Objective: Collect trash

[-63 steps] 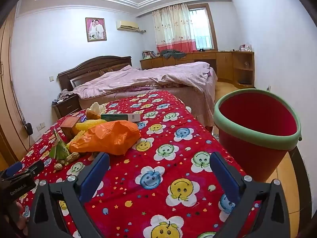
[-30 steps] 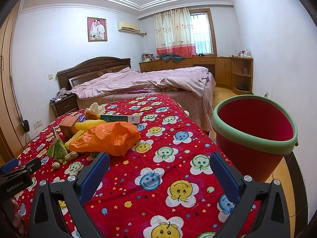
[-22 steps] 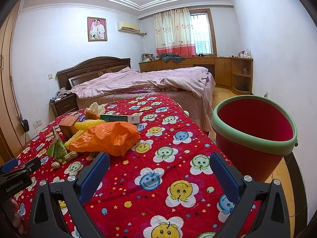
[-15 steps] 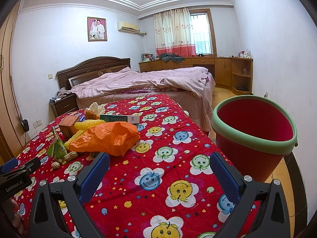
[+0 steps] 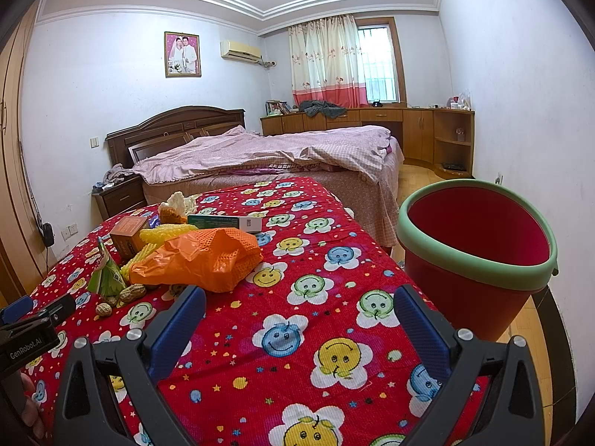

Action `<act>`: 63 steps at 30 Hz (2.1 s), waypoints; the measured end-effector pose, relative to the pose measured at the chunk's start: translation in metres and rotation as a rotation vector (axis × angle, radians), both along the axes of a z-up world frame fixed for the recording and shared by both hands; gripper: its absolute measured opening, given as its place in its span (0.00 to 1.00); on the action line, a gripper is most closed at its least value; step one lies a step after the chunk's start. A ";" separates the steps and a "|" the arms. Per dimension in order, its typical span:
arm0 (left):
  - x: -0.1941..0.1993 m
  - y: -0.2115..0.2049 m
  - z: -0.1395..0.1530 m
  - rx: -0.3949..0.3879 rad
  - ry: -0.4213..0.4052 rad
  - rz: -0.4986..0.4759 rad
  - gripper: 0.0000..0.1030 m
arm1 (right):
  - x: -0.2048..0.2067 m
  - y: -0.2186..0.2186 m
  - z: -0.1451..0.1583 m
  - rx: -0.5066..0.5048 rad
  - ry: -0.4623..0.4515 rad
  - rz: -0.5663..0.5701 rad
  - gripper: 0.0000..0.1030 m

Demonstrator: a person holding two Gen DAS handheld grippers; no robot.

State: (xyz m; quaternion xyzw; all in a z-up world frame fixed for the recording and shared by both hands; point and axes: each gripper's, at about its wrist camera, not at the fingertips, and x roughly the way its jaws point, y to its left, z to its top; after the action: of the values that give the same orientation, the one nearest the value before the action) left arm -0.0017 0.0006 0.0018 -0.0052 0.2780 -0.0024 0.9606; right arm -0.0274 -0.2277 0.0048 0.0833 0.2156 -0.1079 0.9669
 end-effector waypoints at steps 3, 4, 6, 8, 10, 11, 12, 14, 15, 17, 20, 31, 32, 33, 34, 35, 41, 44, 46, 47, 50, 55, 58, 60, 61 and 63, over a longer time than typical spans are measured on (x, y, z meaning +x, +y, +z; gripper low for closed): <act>0.000 0.000 0.000 0.000 0.000 0.000 0.95 | 0.000 0.000 0.000 0.000 0.000 0.000 1.00; 0.000 0.000 0.000 -0.001 0.000 0.000 0.95 | 0.000 0.001 0.000 0.000 0.000 0.000 1.00; 0.000 0.000 0.000 0.000 0.000 0.000 0.95 | 0.000 0.001 0.000 0.000 -0.001 0.000 1.00; 0.000 0.000 0.000 -0.001 0.000 0.000 0.95 | 0.000 0.000 0.000 -0.001 0.000 0.000 1.00; 0.000 0.000 0.000 -0.001 0.000 0.000 0.95 | 0.000 0.001 0.000 -0.001 0.000 0.000 1.00; 0.000 0.000 0.000 -0.001 0.000 0.000 0.95 | 0.000 0.001 0.000 -0.001 0.000 0.000 1.00; 0.000 0.000 0.000 -0.001 0.000 0.000 0.95 | 0.000 0.002 0.000 -0.001 0.000 0.000 1.00; 0.000 0.000 0.000 -0.001 0.000 0.000 0.95 | 0.000 0.001 0.000 -0.002 0.000 0.000 1.00; 0.000 0.000 0.000 -0.001 0.000 0.000 0.95 | 0.000 0.002 0.000 -0.003 0.000 -0.001 1.00; 0.000 0.000 0.000 -0.001 0.000 0.000 0.95 | 0.000 0.002 0.000 -0.003 0.000 -0.001 1.00; 0.000 0.000 0.000 -0.002 0.000 0.000 0.95 | 0.000 0.002 0.000 -0.003 0.000 -0.001 1.00; 0.000 0.000 0.000 -0.003 -0.001 0.001 0.95 | 0.000 0.002 0.000 -0.006 0.000 -0.001 1.00; 0.000 0.000 0.000 -0.003 -0.001 0.001 0.95 | 0.000 0.002 0.000 -0.006 0.000 -0.001 1.00; 0.000 0.000 0.000 -0.002 0.000 0.000 0.95 | 0.000 0.003 0.000 -0.006 0.000 0.000 1.00; 0.000 0.000 0.000 -0.002 0.000 0.000 0.95 | 0.000 0.003 0.000 -0.006 0.000 0.000 1.00; 0.000 0.000 0.000 -0.003 0.000 0.001 0.95 | 0.000 0.003 0.000 -0.006 0.000 0.000 1.00; 0.000 0.001 0.000 -0.003 -0.001 0.000 0.95 | 0.000 0.002 0.000 -0.007 0.000 -0.001 1.00; 0.000 0.000 0.000 -0.003 0.000 0.000 0.95 | 0.000 0.003 0.000 -0.008 0.000 -0.001 1.00; 0.000 0.001 0.000 -0.003 0.000 0.001 0.95 | 0.000 0.005 0.000 -0.008 0.000 0.000 1.00; 0.000 0.000 0.000 -0.004 0.000 0.000 0.95 | 0.000 0.004 0.000 -0.008 0.000 -0.001 1.00; 0.000 0.001 0.000 -0.003 0.001 0.000 0.95 | 0.000 0.003 0.000 -0.009 0.001 0.000 1.00; 0.003 0.002 -0.001 -0.007 0.025 -0.008 0.95 | 0.003 -0.004 0.000 0.008 0.021 0.008 1.00; 0.011 0.005 -0.001 -0.023 0.052 -0.023 0.95 | 0.006 -0.012 0.000 0.020 0.050 0.025 1.00; 0.014 0.006 -0.002 -0.036 0.063 -0.037 0.95 | 0.008 -0.015 0.001 0.027 0.070 0.037 1.00; 0.016 0.005 0.000 -0.040 0.070 -0.050 0.95 | 0.009 -0.016 0.001 0.029 0.075 0.041 1.00; 0.020 0.001 0.003 -0.041 0.079 -0.075 0.95 | 0.011 -0.019 0.003 0.038 0.090 0.056 1.00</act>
State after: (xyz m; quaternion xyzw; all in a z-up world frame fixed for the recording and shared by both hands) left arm 0.0186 0.0015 0.0049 -0.0143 0.3155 -0.0440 0.9478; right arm -0.0160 -0.2468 0.0078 0.0906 0.2630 -0.0803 0.9572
